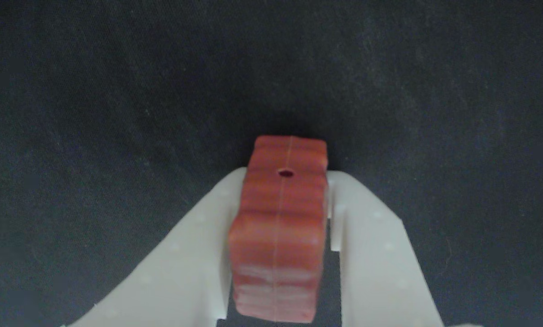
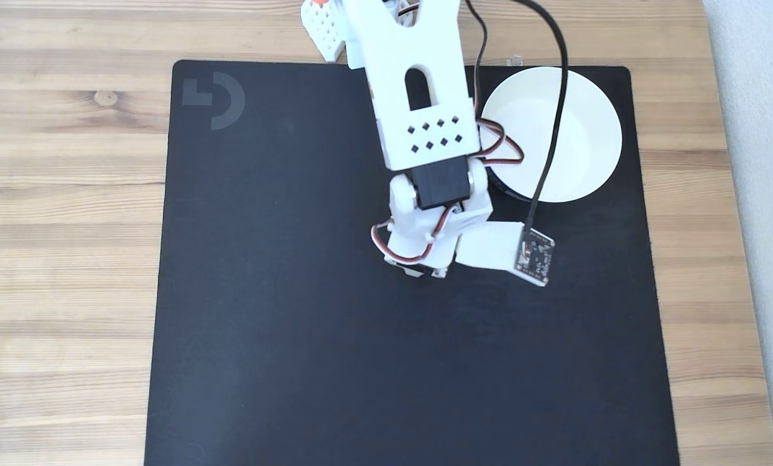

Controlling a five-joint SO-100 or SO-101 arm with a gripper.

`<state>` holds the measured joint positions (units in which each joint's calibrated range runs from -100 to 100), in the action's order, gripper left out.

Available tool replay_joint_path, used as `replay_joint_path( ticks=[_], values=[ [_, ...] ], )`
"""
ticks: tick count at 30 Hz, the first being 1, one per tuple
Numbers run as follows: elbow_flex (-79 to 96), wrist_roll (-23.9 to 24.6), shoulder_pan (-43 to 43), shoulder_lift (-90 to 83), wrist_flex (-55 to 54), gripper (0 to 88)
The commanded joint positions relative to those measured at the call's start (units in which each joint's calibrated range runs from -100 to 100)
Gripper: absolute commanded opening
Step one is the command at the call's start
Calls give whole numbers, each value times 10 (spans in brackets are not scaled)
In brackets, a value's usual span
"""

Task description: Pick up the toy and place it on the plate

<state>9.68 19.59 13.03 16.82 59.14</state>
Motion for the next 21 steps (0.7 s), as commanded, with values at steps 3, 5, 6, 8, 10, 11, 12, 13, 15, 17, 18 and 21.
replay_joint_path(
  ticks=[3,5,6,8,10,11,12,13,15,17,18,21],
  values=[
    [-10,2,7,-7,-9,24],
    [-11,2,14,-9,-9,24],
    [-11,2,14,-12,-9,24],
    [-11,2,21,-30,-8,24],
    [-11,2,30,-61,-11,24],
    [-11,2,34,-73,-14,24],
    [-11,2,37,-82,-15,24],
    [-11,2,40,-94,-16,24],
    [-11,2,50,-130,-16,24],
    [-11,2,58,-163,-16,24],
    [-11,2,60,-169,-17,24],
    [-11,2,82,-229,-37,24]
  ],
)
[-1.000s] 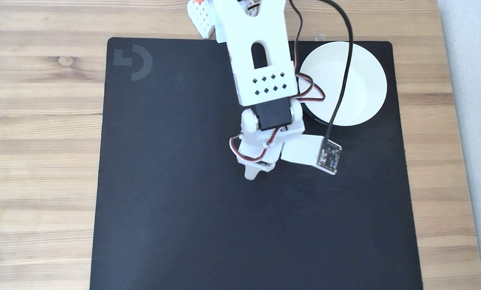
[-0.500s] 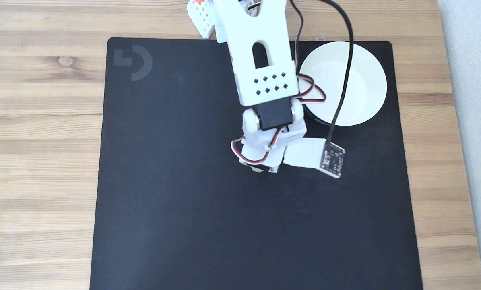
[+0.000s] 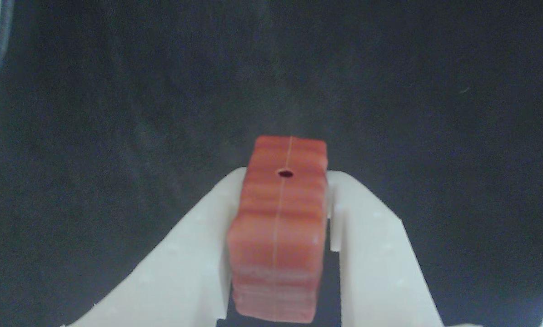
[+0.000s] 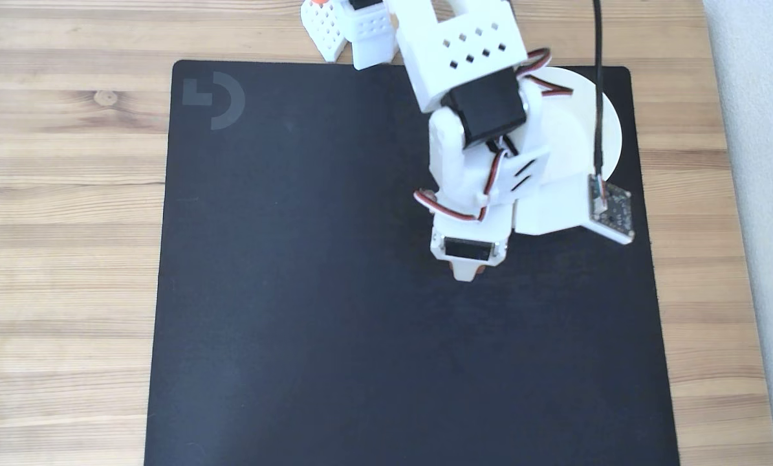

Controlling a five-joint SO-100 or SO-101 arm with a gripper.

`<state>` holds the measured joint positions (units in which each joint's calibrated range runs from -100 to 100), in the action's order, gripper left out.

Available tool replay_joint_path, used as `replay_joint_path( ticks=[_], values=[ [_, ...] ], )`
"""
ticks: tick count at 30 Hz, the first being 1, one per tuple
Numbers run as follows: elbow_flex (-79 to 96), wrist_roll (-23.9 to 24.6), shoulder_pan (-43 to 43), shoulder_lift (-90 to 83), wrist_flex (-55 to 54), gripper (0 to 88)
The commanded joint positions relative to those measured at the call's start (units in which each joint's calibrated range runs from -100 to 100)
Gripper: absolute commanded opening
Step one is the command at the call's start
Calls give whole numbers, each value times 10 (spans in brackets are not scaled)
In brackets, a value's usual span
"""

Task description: Pick up the toy and place it on the plate

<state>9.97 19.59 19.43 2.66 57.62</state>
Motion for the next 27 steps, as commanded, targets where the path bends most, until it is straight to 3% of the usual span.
replay_joint_path(
  ticks=[1,11,21,27],
  values=[
    [-14,2,28,-107,-30,25],
    [75,2,113,-277,-137,25],
    [420,21,178,-472,-270,25],
    [555,27,239,-504,-328,26]
  ],
)
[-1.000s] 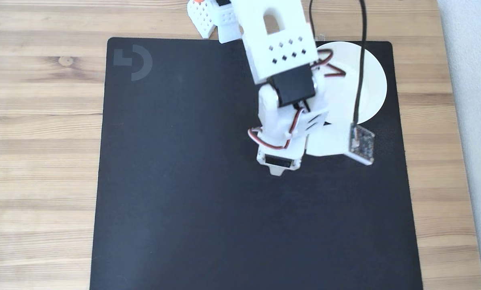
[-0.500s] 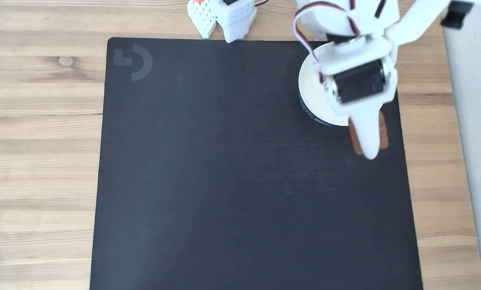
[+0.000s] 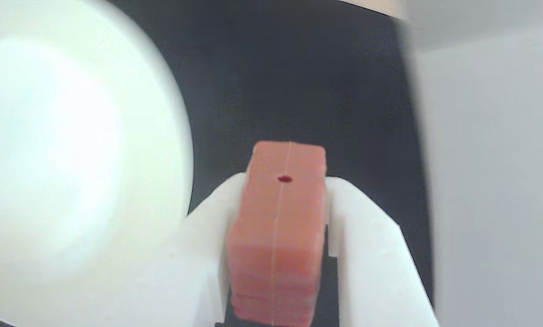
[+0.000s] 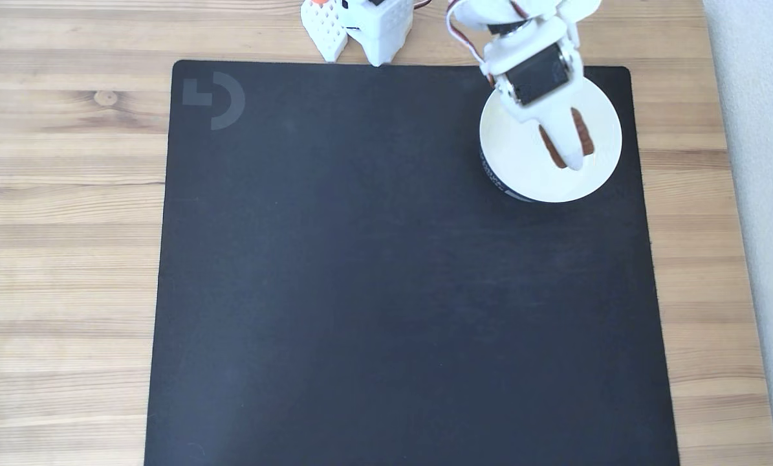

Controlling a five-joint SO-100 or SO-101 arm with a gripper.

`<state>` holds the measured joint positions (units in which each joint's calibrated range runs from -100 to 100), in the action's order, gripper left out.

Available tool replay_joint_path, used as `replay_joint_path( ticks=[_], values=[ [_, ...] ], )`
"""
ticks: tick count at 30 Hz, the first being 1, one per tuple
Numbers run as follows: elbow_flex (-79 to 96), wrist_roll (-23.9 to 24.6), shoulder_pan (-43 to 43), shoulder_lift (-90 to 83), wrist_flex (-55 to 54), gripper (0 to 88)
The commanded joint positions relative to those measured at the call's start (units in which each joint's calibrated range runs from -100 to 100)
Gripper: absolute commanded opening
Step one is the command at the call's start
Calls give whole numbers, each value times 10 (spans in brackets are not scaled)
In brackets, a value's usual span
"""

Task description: Pick up the toy and place it on the plate

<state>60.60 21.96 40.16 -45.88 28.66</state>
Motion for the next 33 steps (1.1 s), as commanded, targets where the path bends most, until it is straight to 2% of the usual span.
replay_joint_path(
  ticks=[1,10,22,24,27,33],
  values=[
    [62,3,48,-18,-39,26],
    [160,3,76,-26,-40,26],
    [165,3,73,-27,-40,38],
    [165,4,71,-27,-40,88],
    [165,4,71,-27,-40,249],
    [162,13,71,-27,-40,236]
  ],
)
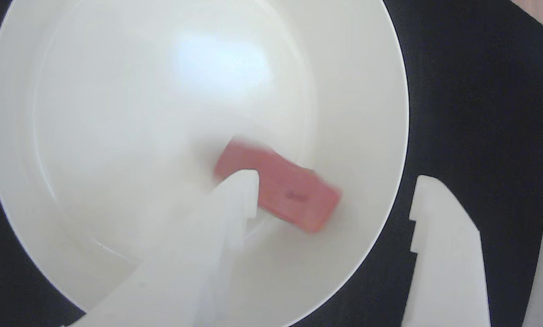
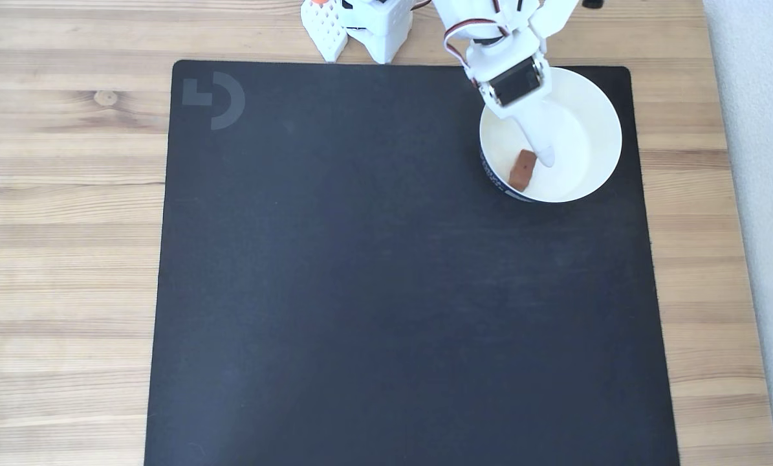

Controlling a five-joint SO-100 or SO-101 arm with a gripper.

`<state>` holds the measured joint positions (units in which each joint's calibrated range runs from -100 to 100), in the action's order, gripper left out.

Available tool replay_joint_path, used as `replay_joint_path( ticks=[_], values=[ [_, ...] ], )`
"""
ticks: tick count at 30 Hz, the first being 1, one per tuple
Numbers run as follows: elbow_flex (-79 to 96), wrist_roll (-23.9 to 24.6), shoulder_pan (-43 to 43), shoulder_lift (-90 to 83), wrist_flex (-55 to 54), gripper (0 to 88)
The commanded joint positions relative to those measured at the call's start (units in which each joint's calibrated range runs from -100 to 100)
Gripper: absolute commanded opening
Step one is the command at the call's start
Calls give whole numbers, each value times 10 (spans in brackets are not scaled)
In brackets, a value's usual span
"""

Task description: Pick up the toy and place it on the plate

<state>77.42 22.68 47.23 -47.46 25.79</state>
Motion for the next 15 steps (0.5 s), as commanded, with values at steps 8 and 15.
replay_joint_path(
  ticks=[8,15],
  values=[
    [-97,6,-76,-20,-12,104],
    [-107,0,-203,-129,-11,23]
  ],
)
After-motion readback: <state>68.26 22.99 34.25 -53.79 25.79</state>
